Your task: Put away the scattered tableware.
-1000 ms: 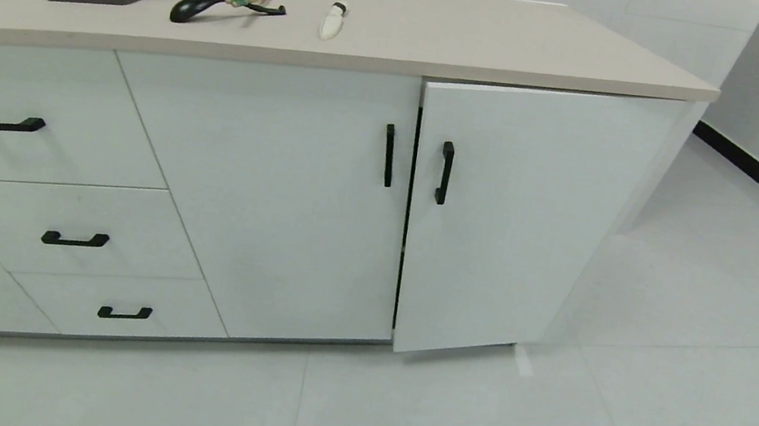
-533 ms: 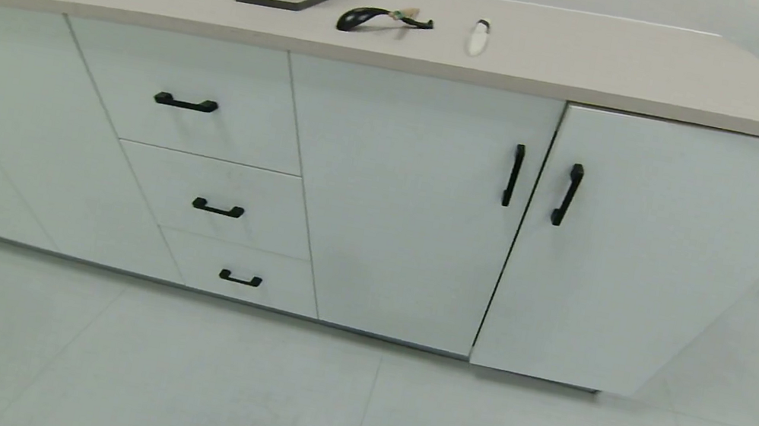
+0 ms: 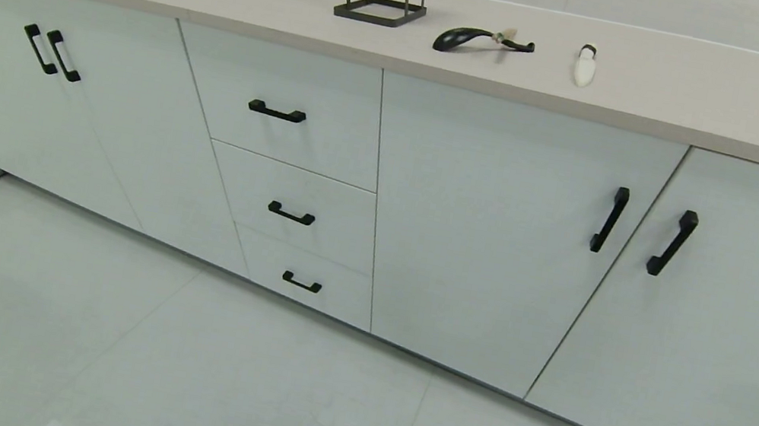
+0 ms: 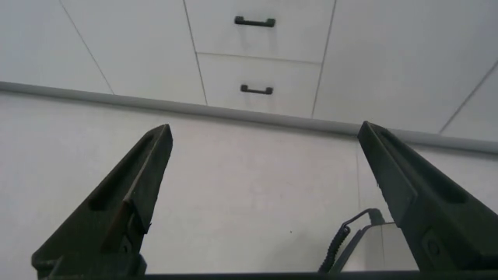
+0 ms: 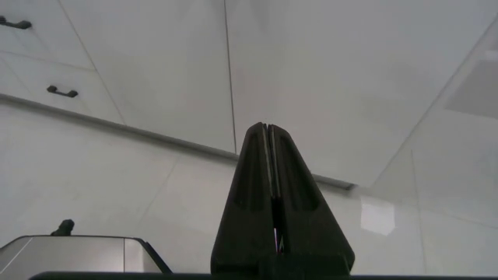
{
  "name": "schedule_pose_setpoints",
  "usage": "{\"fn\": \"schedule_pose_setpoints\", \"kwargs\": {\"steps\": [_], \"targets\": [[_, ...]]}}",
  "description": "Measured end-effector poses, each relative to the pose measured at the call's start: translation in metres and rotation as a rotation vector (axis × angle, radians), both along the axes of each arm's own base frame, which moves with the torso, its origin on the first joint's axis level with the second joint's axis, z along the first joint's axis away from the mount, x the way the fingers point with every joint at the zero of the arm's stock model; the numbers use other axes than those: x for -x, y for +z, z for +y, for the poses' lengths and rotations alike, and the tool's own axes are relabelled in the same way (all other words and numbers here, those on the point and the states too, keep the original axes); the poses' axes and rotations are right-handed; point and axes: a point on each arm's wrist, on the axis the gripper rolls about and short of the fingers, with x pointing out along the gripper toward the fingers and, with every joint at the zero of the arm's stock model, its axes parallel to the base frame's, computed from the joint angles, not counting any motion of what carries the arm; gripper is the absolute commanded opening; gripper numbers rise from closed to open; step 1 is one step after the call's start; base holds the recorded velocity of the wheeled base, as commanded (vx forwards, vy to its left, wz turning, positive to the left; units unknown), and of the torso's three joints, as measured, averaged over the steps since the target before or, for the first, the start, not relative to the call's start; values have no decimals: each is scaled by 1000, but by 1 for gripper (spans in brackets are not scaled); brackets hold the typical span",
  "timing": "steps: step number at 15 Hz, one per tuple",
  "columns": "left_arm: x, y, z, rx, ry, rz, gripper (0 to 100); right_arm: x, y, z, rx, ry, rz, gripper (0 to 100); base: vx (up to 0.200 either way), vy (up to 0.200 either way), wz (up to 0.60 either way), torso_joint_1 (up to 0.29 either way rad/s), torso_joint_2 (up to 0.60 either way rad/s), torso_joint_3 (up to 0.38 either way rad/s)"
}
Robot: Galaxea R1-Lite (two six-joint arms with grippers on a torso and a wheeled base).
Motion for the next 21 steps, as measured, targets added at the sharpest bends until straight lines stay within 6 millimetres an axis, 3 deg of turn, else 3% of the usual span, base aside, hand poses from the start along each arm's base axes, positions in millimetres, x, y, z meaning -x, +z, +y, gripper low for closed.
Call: {"fn": "schedule_pose_setpoints", "kwargs": {"steps": [8, 14, 18, 21], "targets": [[0, 0, 0, 0, 0, 0, 100, 0, 0, 0, -1, 0, 0, 0, 0, 200, 0, 5, 2, 3], [0, 0, 0, 1, -1, 0, 100, 0, 0, 0, -2, -1, 1, 0, 0, 0, 0, 0, 0, 0], [0, 0, 0, 1, 0, 0, 100, 0, 0, 0, -3, 0, 1, 0, 50, 200, 0, 2, 2, 2], [0, 0, 0, 1, 0, 0, 100, 0, 0, 0, -4, 0, 1, 0, 0, 0, 0, 0, 0, 0]]}}
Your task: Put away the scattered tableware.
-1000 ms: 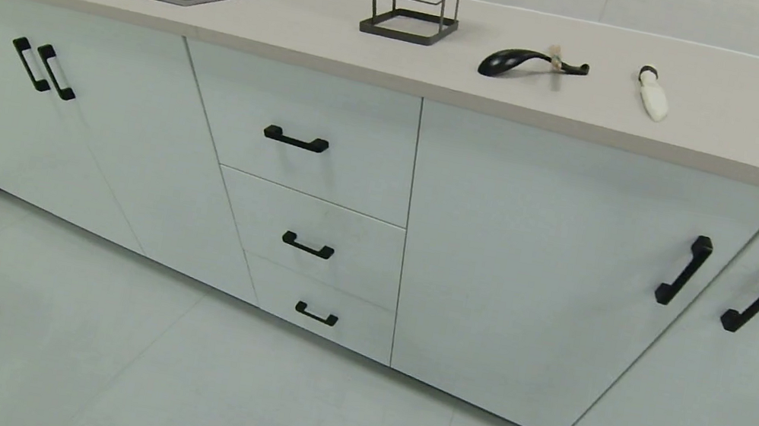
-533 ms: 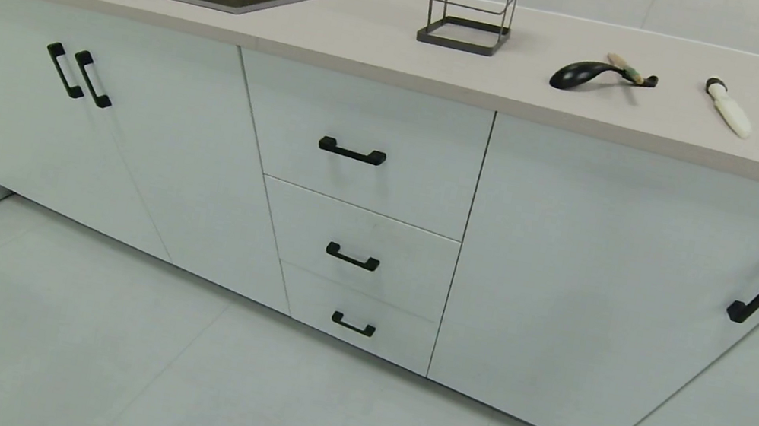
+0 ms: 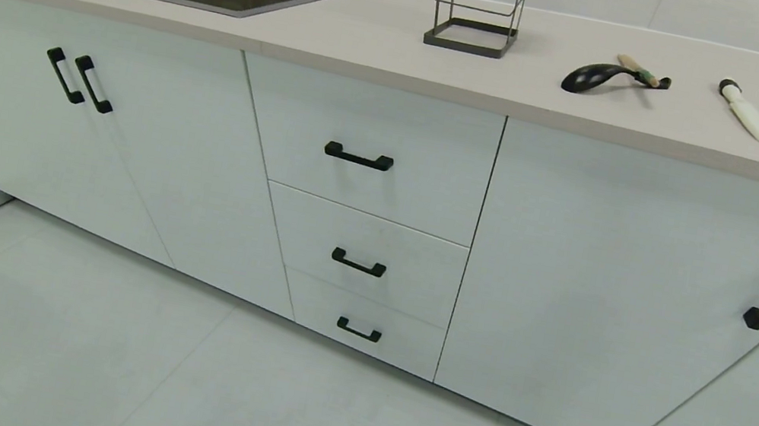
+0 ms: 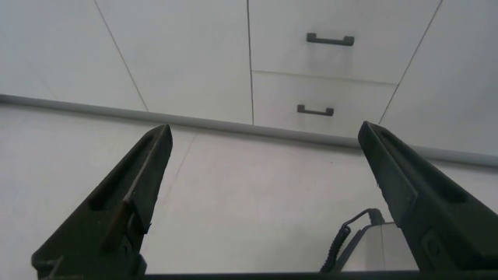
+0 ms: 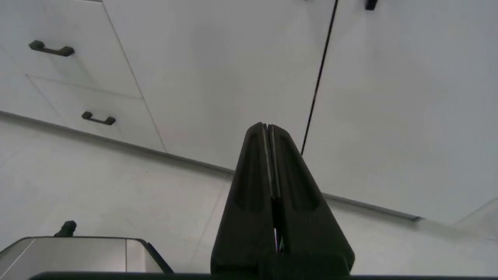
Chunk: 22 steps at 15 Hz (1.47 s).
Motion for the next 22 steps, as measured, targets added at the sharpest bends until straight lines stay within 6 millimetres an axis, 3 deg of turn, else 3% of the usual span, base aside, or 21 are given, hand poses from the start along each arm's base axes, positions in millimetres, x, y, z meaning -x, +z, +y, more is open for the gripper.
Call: {"fn": "schedule_pose_setpoints", "kwargs": {"steps": [4, 7, 14, 18, 22], "targets": [[0, 0, 0, 0, 0, 0, 100, 0, 0, 0, 0, -1, 0, 0, 0, 0, 0, 0, 0, 0], [0, 0, 0, 0, 0, 0, 100, 0, 0, 0, 0, 1, 0, 0, 0, 0, -600, -2, 4, 1], [0, 0, 0, 0, 1, 0, 100, 0, 0, 0, 1, 0, 0, 0, 0, 0, 0, 0, 0, 0], [0, 0, 0, 0, 0, 0, 100, 0, 0, 0, 0, 0, 0, 0, 200, 0, 0, 2, 2, 0], [0, 0, 0, 1, 0, 0, 100, 0, 0, 0, 0, -2, 0, 0, 0, 0, 0, 0, 0, 0]]}}
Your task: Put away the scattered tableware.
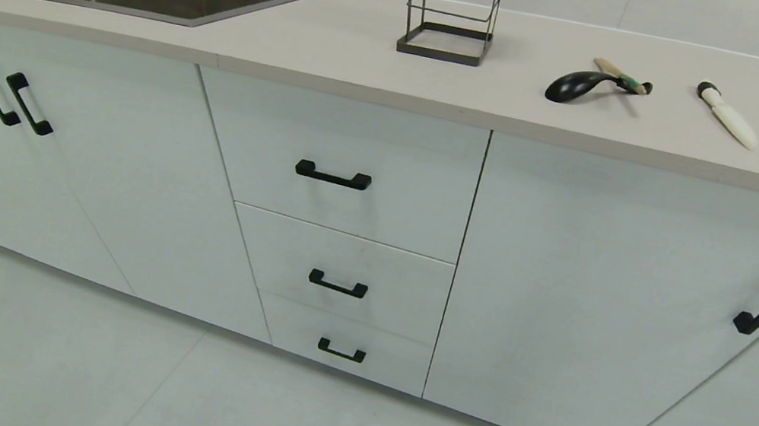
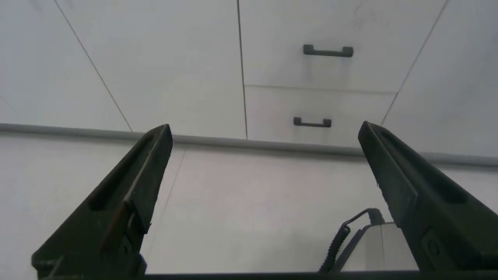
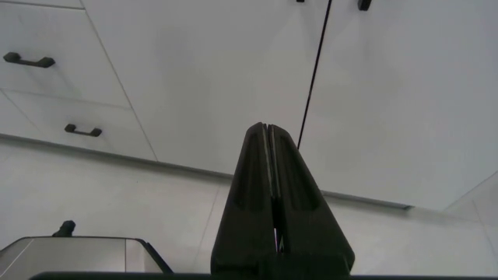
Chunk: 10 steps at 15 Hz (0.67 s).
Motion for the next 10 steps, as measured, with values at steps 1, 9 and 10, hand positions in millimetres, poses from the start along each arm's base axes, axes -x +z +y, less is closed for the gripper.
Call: {"fn": "schedule_pose_setpoints", "kwargs": {"steps": [1, 9, 10], "targets": [[0, 0, 0, 0, 0, -1, 100, 0, 0, 0, 0, 0, 0, 0, 0, 0, 0, 0, 0, 0], [0, 1, 0, -7, -2, -9, 100, 0, 0, 0, 0, 0, 0, 0, 0, 0, 0, 0, 0, 0], [1, 6, 0, -7, -21, -50, 100, 0, 0, 0, 0, 0, 0, 0, 0, 0, 0, 0, 0, 0]]}}
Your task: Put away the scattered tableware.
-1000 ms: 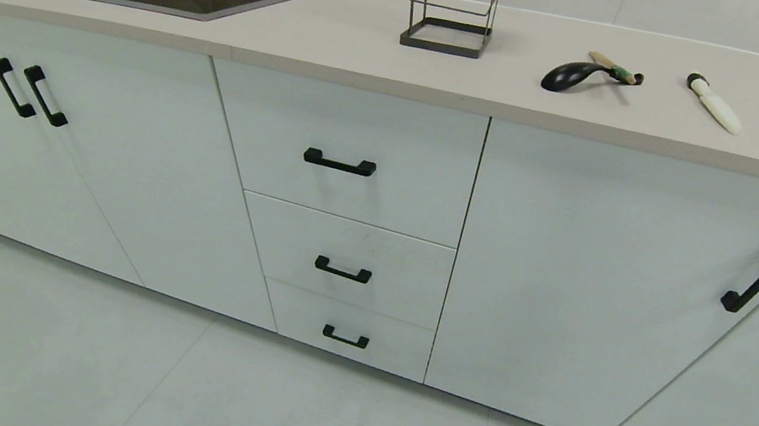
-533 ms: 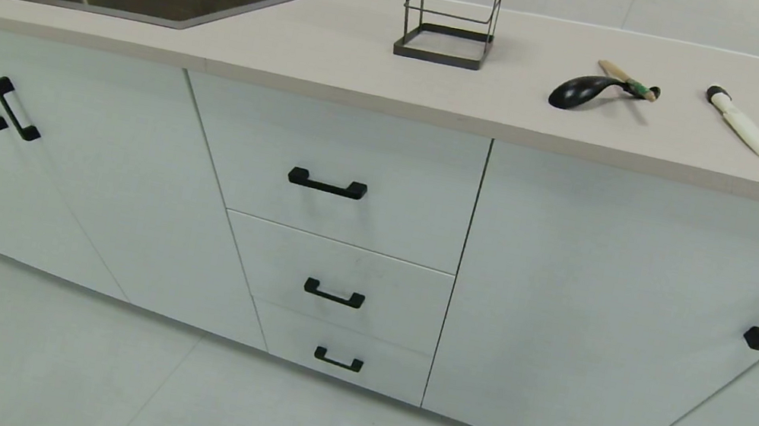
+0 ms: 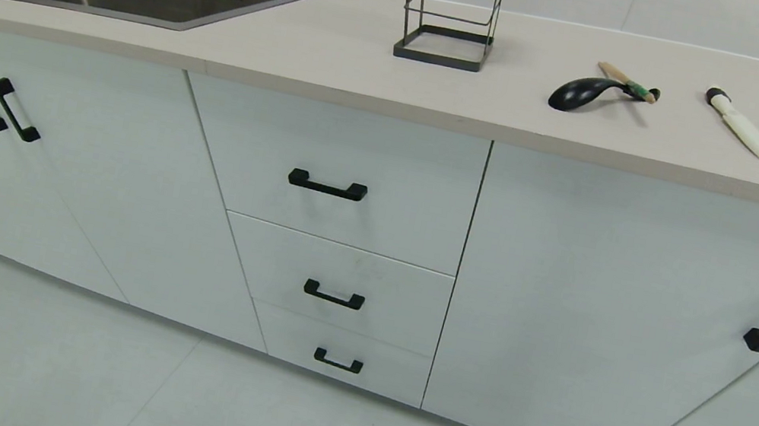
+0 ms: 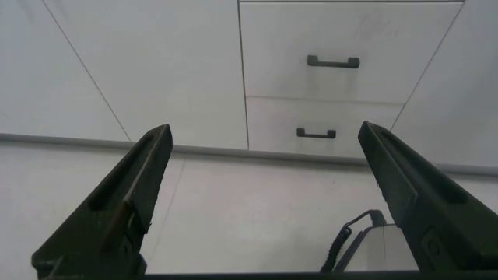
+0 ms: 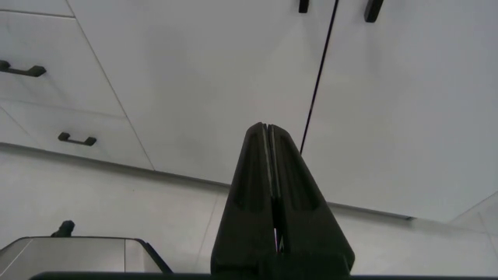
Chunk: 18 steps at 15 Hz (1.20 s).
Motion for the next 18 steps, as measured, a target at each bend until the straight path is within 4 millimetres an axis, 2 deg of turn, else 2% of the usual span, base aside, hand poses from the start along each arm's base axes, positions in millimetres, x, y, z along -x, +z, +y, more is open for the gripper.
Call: {"fn": "schedule_pose_setpoints", "kwargs": {"steps": [2, 5, 8, 12, 14, 18], "targets": [[6, 27, -2, -11, -78, -135, 100, 0, 0, 0, 0, -1, 0, 0, 0, 0, 0, 0, 0, 0], [5, 58, -3, -109, -116, -148, 100, 0, 0, 0, 0, 0, 0, 0, 0, 0, 0, 0, 0, 0], [-7, 82, -4, -291, -196, -123, 100, 0, 0, 0, 0, 0, 0, 0, 0, 0, 0, 0, 0, 0], [-33, 133, -8, -446, -334, -146, 100, 0, 0, 0, 0, 0, 0, 0, 0, 0, 0, 0, 0, 0], [-47, 145, -9, -462, -363, -123, 100, 0, 0, 0, 0, 0, 0, 0, 0, 0, 0, 0, 0, 0], [-78, 151, -14, -502, -458, -49, 100, 0, 0, 0, 0, 0, 0, 0, 0, 0, 0, 0, 0, 0]]}}
